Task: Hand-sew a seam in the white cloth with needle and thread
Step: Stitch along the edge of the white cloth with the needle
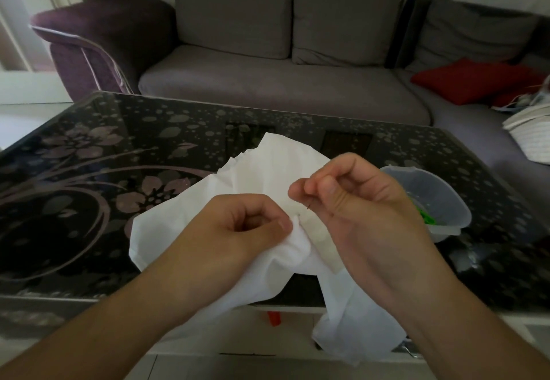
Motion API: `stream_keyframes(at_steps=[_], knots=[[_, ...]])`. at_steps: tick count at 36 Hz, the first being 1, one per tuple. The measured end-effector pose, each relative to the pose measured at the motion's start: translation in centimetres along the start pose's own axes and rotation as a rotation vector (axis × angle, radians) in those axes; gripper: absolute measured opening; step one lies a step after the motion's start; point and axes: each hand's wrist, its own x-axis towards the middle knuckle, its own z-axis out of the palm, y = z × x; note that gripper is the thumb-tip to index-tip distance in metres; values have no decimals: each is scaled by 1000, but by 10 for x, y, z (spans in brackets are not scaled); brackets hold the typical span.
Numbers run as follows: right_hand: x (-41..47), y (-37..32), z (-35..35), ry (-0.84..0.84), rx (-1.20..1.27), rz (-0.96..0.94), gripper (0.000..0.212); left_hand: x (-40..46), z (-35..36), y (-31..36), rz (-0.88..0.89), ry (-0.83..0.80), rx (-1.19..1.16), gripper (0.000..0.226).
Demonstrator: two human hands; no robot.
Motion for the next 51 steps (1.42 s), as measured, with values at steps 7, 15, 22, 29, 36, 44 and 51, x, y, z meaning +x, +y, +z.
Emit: stream_keyframes(at_steps=[7,15,22,29,36,44,51], knots=[[5,-6,-4,-19,127,1,9,-1,-3,1,-13,23,30,17],[6,-15,-10,43,-303,72,19,0,-2,2,-38,65,32,18],[3,-18,-8,-64,-876,7,9,0,-4,2,-21,112,31,19],[5,-14,-9,-66,-1069,-7,15,2,-3,0,7,152,78,18],[6,-22,-17,163,-658,-136,11,4,-1,-1,4,173,169,18],[6,-15,-7,167,-635,-81,9,-3,1,5,100,73,150,23],[5,-18,-10,238,-562,-106,11,-1,6,4,159,93,280,13]])
